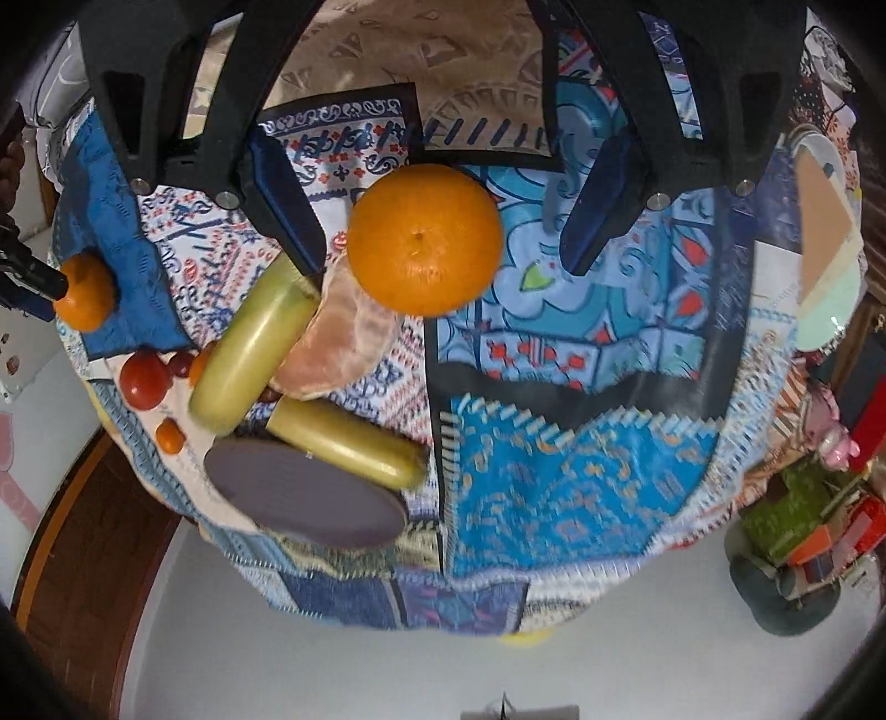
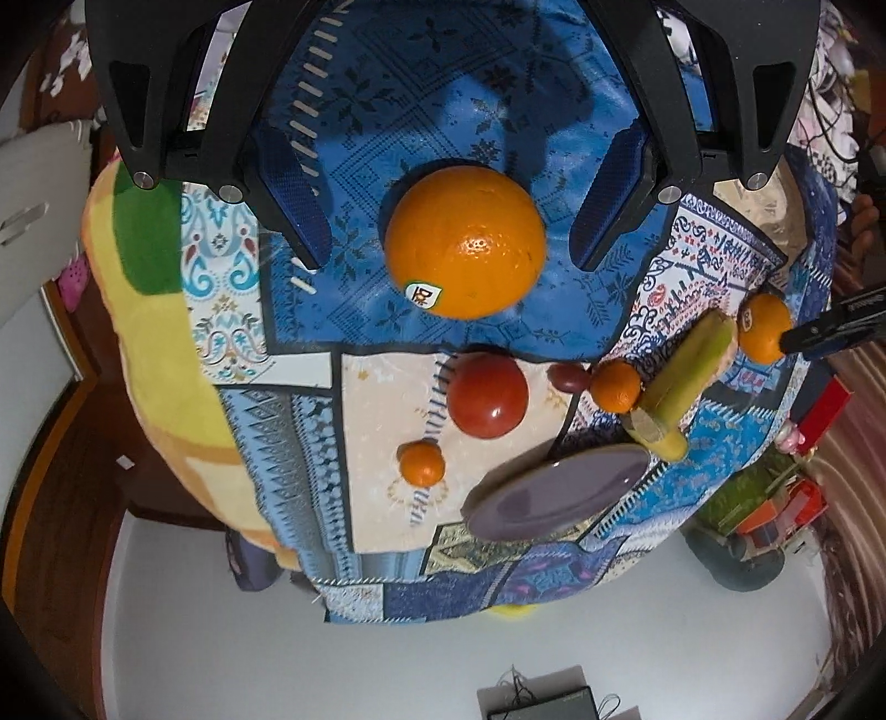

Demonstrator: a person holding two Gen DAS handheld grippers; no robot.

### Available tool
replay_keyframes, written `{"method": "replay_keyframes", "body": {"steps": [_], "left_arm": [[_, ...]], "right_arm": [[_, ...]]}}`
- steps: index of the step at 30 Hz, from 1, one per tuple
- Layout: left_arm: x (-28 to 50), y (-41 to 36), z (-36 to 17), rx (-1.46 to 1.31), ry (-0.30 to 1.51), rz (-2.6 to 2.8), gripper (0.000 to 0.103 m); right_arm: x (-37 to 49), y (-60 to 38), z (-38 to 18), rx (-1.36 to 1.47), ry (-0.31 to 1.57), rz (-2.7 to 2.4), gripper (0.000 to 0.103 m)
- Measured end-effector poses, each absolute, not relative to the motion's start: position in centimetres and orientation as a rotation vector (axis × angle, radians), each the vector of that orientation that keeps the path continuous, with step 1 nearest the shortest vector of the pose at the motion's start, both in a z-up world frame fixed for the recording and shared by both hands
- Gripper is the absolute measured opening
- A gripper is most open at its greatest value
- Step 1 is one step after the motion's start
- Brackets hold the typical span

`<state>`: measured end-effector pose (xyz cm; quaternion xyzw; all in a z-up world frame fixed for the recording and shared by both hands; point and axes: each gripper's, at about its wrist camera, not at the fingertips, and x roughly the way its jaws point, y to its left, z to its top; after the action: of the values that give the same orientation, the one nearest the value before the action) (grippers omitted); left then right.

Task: Organize fruits
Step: 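Grasp the Dole-stickered orange with the right tool while the left tool grasps another orange, then lift and carry both held oranges over the purple plate with both tools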

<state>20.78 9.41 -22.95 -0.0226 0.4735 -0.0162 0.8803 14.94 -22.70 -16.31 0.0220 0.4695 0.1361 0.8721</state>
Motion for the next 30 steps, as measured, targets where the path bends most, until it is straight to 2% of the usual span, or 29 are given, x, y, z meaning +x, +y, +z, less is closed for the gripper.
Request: {"method": "replay_keyframes", "body": {"steps": [6, 8, 10, 11, 13, 21, 30], "left_arm": [[21.4, 9.1, -24.1, -0.058, 1.003, -0.053, 0.086], [21.7, 9.0, -24.3, -0.066, 1.01, -0.057, 0.075], [22.0, 9.0, -24.7, -0.083, 1.028, -0.067, 0.068], [22.2, 9.1, -24.9, -0.092, 1.038, -0.07, 0.067], [22.3, 9.1, -24.9, -0.092, 1.037, -0.071, 0.067], [22.1, 9.3, -24.2, -0.11, 1.033, -0.065, 0.066], [21.8, 9.6, -20.0, -0.105, 0.932, -0.036, 0.066]], "right_arm": [[15.6, -22.2, -17.6, 0.041, 1.027, 0.301, 0.086], [15.9, -22.1, -18.2, 0.041, 1.045, 0.309, 0.081], [16.2, -21.9, -18.6, 0.043, 1.063, 0.318, 0.072], [16.3, -21.9, -18.8, 0.048, 1.074, 0.324, 0.071], [16.4, -22.0, -19.0, 0.063, 1.083, 0.338, 0.068], [16.2, -21.9, -18.9, 0.051, 1.066, 0.323, 0.067], [16.9, -22.4, -16.4, 0.035, 0.981, 0.302, 0.066]]}}
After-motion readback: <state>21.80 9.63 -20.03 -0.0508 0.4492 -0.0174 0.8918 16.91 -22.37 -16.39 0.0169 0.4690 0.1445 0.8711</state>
